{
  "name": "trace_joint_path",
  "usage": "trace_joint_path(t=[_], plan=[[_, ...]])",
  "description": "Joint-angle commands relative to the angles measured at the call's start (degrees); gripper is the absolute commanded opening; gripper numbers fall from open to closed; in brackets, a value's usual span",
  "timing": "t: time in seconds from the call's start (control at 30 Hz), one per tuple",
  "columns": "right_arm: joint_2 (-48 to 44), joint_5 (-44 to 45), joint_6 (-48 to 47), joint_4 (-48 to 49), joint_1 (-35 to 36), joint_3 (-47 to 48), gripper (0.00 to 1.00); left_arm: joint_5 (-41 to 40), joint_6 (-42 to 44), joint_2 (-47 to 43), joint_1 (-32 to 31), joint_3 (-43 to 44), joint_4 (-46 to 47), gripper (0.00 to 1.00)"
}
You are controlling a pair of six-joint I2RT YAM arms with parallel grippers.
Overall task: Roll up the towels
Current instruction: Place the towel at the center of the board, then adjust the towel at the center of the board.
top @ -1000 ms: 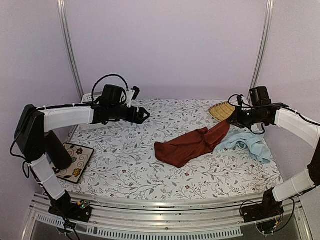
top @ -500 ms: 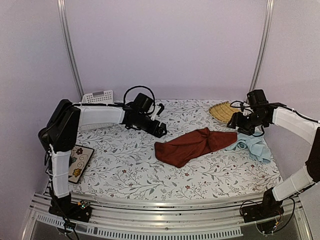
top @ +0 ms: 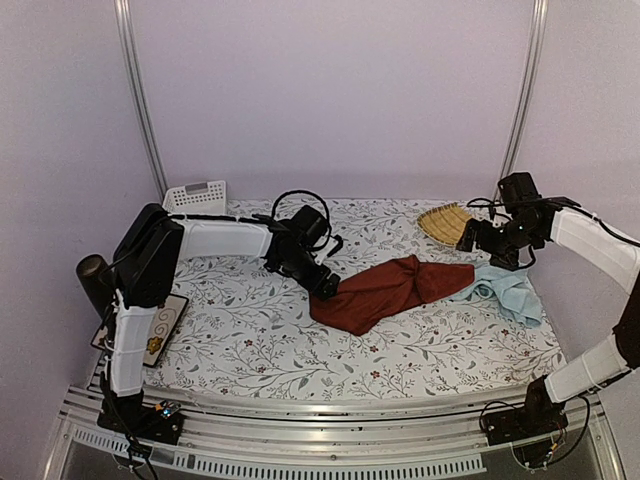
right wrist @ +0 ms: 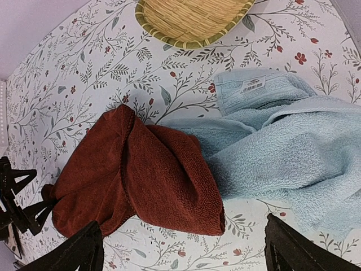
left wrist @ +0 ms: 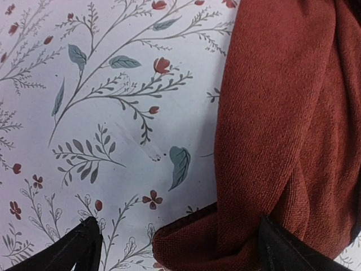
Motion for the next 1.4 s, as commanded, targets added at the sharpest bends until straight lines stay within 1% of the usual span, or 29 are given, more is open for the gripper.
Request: trace_joint_path(t=[0.0, 0.13, 0.2, 0.33, 0.4, 0.5, 0.6, 0.67, 0.73, 0.8, 0.97, 1.13, 1.2, 1.23, 1.37], plan=[[-2.65, -0.74, 1.47, -3.36, -0.11, -0.35, 0.99, -1.96, 1.80, -0.31, -0.94, -1.10, -3.30, 0.97], [-2.83, -2.34, 2.42, -2.87, -0.13, -3.26, 0.99, -2.09, 1.90, -0.38, -1.16, -1.73, -5.21, 0.97], [-2.34, -3.03, 3.18, -1.62, -0.13, -4.45, 0.99, -3.67, 1.90, -0.37, -1.34, -2.30, -6.21, 0.97], [0.17, -5.10, 4.98, 0.78, -0.16, -3.77, 0.99, -8.83, 1.54, -0.43, -1.08, -4.04, -9.13, 0.97], [0.76, -6.73, 4.32, 2.27, 0.10, -3.07, 1.00, -9.57, 1.13, -1.71, -0.60, -5.56, -8.64, 0.97], [2.52, -6.51, -0.36, 1.98, 2.96, -0.23, 0.95, -9.92, 0.27, -2.99, -0.04, -6.35, -7.69, 0.97], [6.04, -1.99, -5.11, -2.62, 8.81, 4.27, 0.92, -10.61, -0.46, -3.68, 0.21, -5.86, -6.80, 0.97], [7.95, 4.72, -8.17, -5.53, 13.77, 6.59, 0.92, -10.36, -0.78, -3.55, 0.36, -4.86, -6.77, 0.97], [9.56, 10.38, -11.53, -6.71, 17.77, 7.80, 0.92, -9.48, -0.95, -3.17, 0.45, -3.75, -6.73, 0.97], [11.32, 13.19, -13.46, -6.48, 20.11, 8.73, 0.92, -8.64, -1.06, -2.87, 0.51, -2.91, -6.50, 0.97], [18.55, 19.28, -15.69, -7.10, 23.59, 13.08, 0.92, -7.51, -1.06, -2.68, 0.85, -1.23, -6.34, 0.97], [25.94, 24.00, -16.38, -5.71, 25.81, 14.39, 0.90, -7.36, -1.06, -3.21, 1.48, -2.17, -5.99, 0.97], [28.11, 24.98, -16.44, -5.02, 26.28, 14.81, 0.86, -7.27, -1.14, -3.46, 1.66, -3.00, -5.87, 0.97], [29.43, 25.86, -16.47, -4.96, 26.57, 15.30, 0.82, -7.17, -1.26, -3.58, 1.73, -3.50, -5.63, 0.97], [32.19, 28.25, -17.28, -4.53, 27.47, 17.53, 0.73, -5.96, -2.03, -3.72, 1.88, -4.64, -5.18, 0.97]])
